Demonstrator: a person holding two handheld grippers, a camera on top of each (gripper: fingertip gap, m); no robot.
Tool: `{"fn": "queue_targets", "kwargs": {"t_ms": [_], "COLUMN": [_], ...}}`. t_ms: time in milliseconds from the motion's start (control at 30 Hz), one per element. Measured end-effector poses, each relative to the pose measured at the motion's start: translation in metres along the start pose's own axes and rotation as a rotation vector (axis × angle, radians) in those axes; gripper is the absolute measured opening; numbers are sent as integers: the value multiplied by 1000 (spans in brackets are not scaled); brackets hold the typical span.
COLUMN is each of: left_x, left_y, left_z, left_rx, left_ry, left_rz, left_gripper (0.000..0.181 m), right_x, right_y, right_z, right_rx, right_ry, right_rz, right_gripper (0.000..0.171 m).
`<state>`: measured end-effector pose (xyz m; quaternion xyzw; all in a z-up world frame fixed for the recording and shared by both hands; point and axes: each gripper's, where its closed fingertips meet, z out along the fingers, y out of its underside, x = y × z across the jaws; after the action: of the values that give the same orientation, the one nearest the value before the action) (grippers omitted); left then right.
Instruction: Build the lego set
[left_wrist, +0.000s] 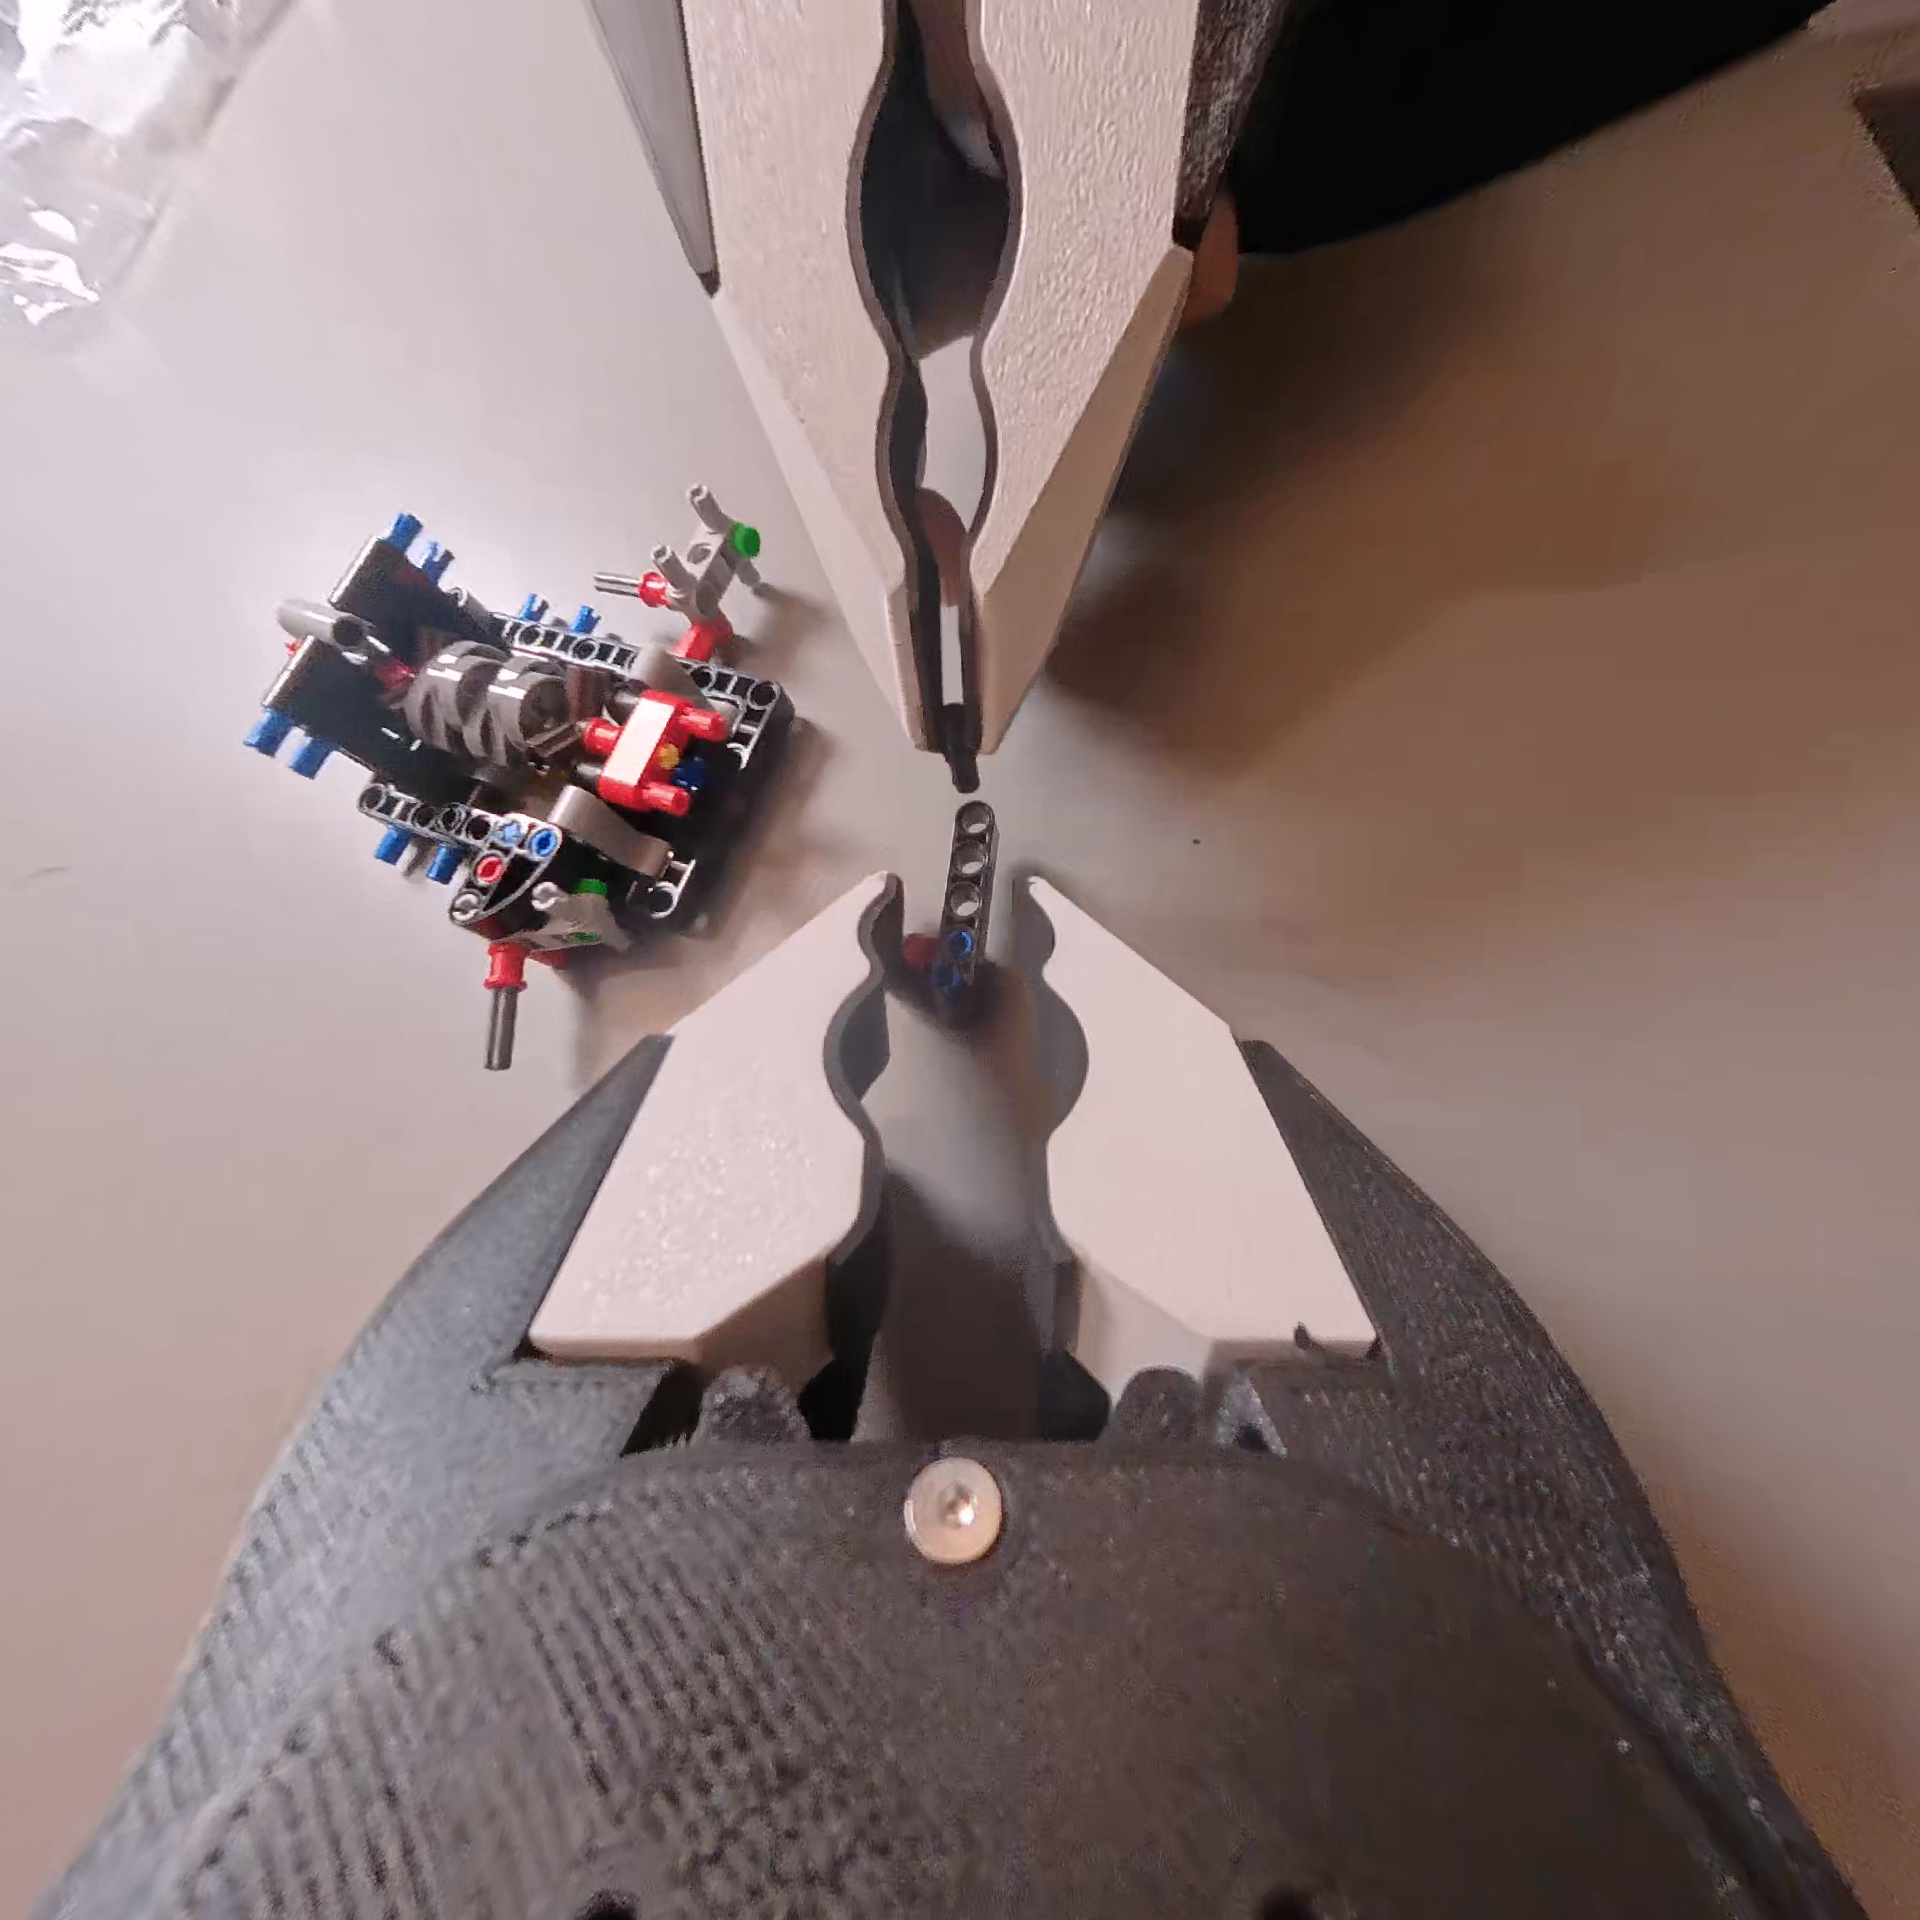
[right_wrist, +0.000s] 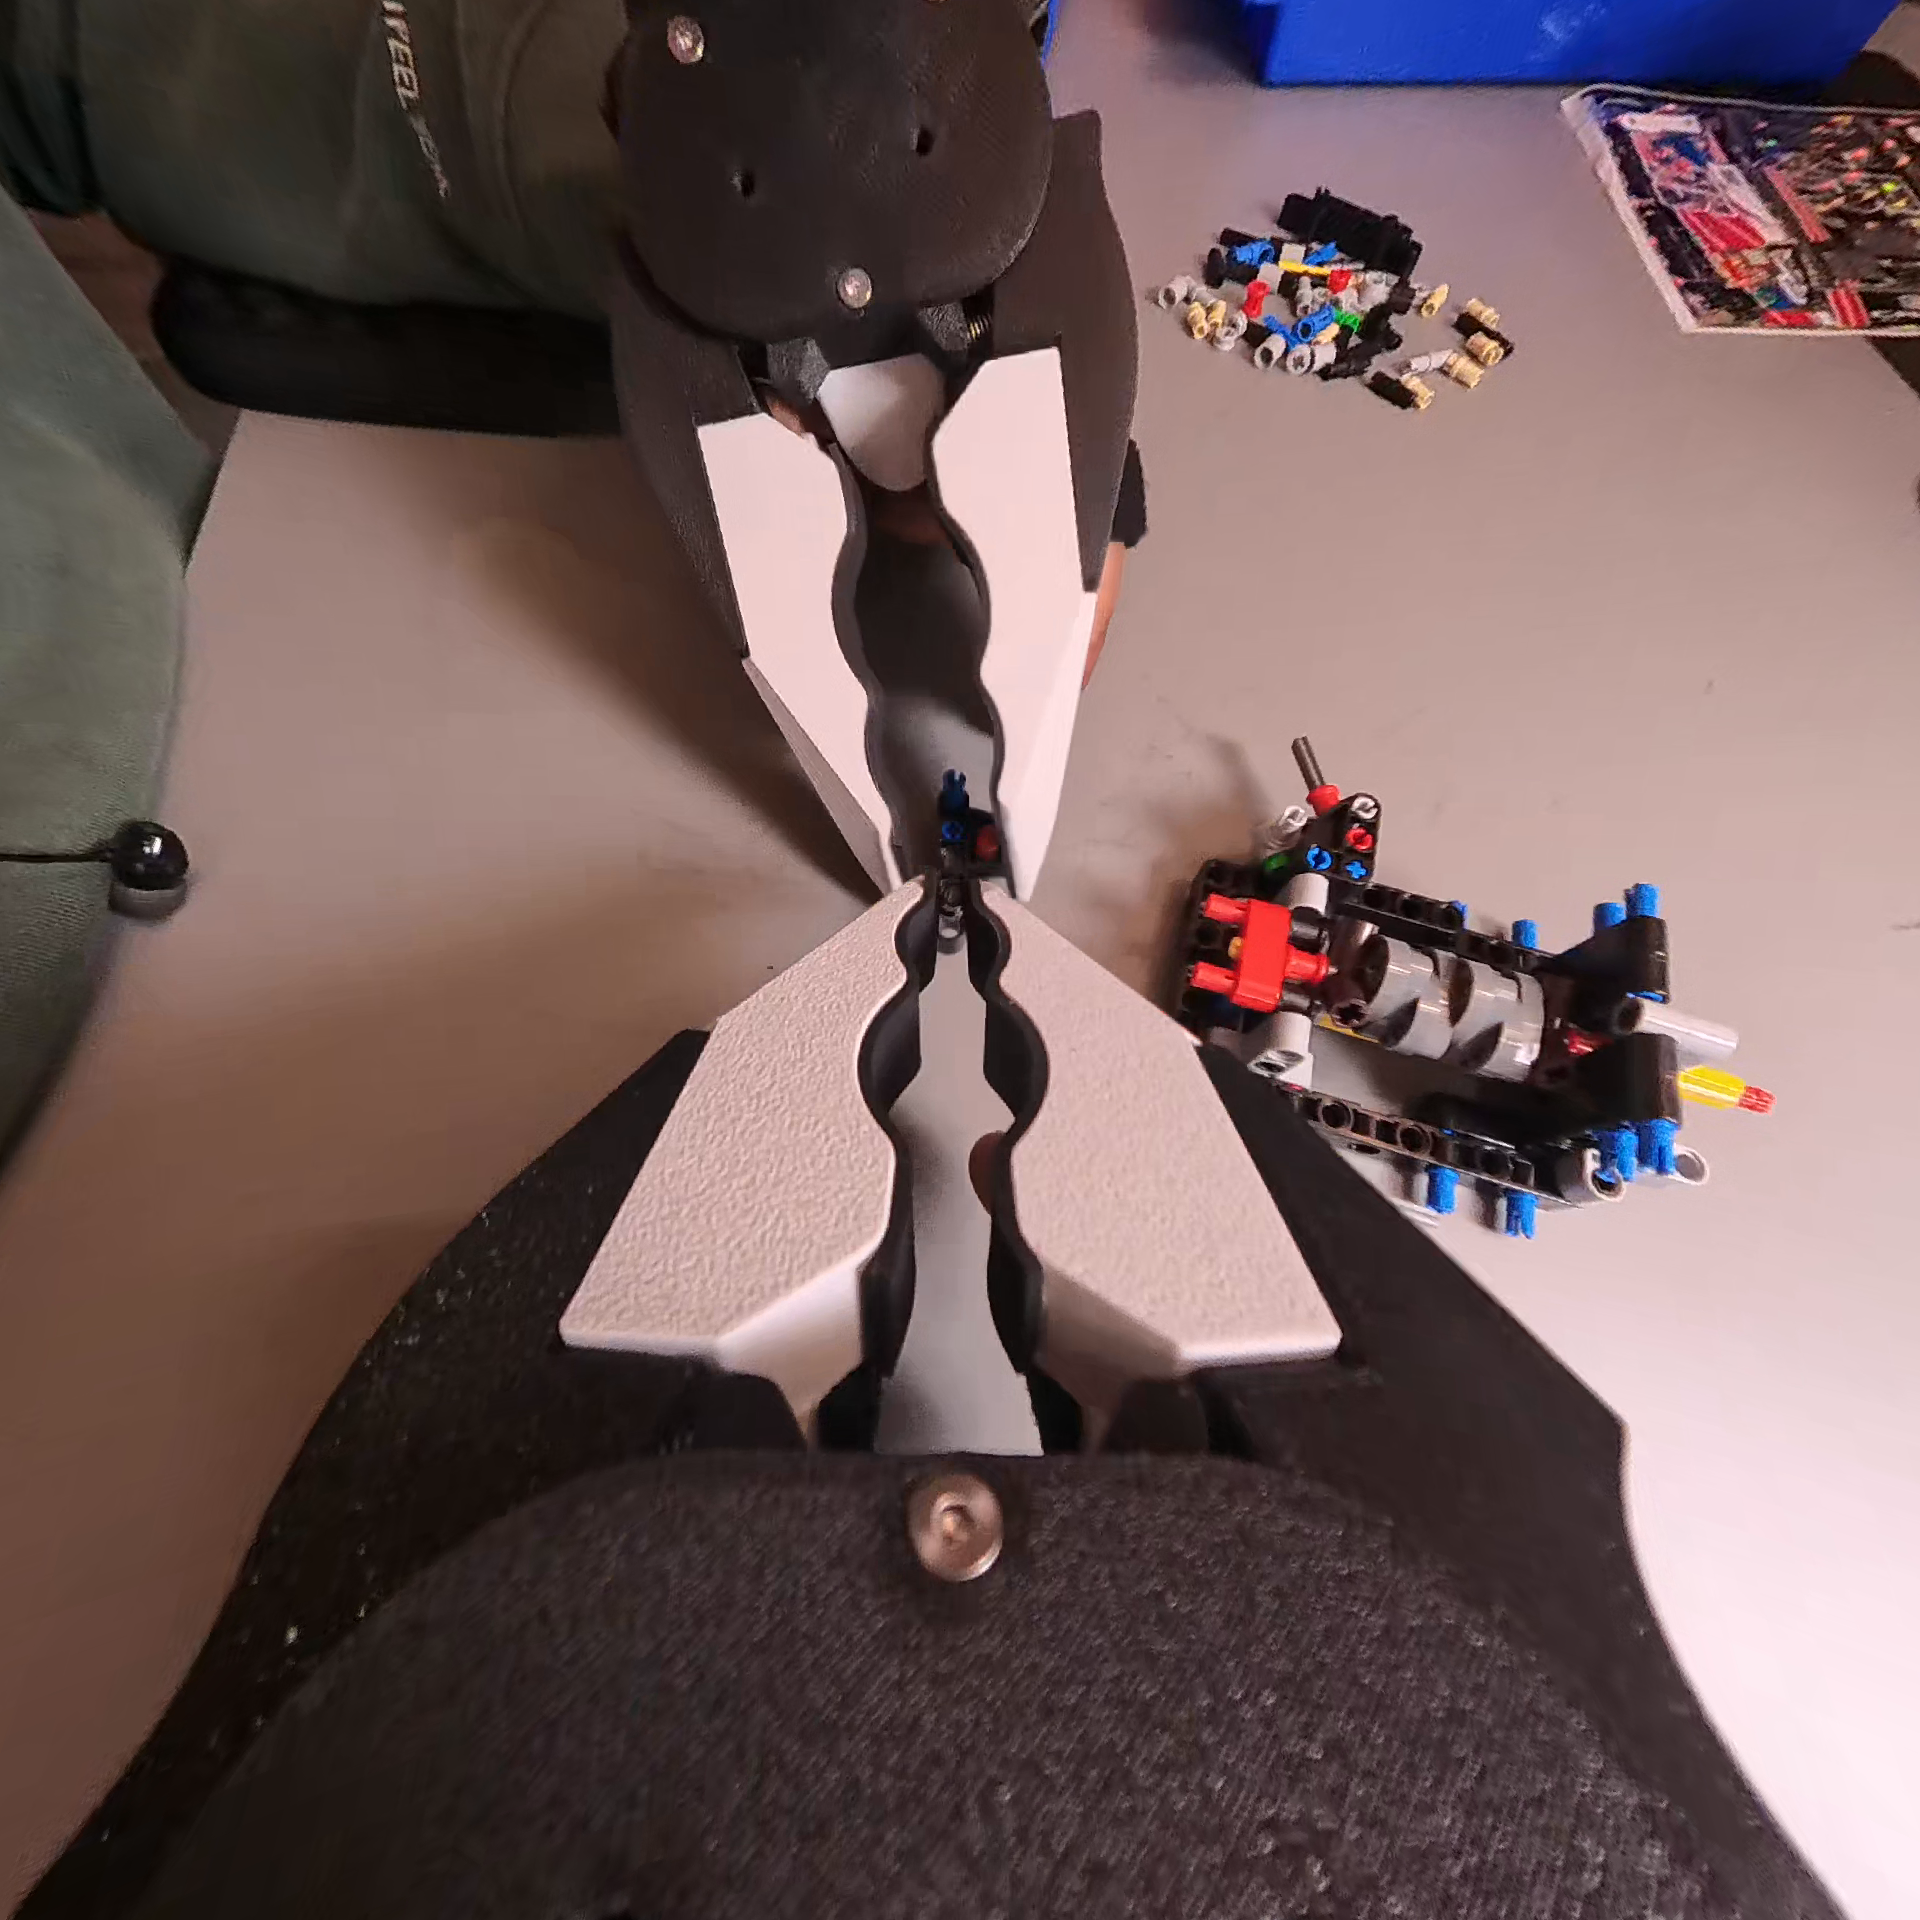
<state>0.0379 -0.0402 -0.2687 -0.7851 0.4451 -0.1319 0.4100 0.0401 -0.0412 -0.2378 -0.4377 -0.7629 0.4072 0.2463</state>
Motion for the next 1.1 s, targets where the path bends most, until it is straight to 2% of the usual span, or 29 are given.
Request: {"fn": "queue_targets", "kwargs": {"t_ms": [100,1100], "left_x": [-1,3], "left_y": [1,-1], "left_z": [1,4], "left_rx": [-19,-8], "left_ry": [-17,28], "left_rz": [26,-13], "left_gripper": [6,6], "right_x": [1,1], "right_y": [3,14], "right_z": [1,10], "right_rx": [-9,-87], "right_ry": [0,37], "right_rz": [5,-85], "right_gripper": [2,2]}}
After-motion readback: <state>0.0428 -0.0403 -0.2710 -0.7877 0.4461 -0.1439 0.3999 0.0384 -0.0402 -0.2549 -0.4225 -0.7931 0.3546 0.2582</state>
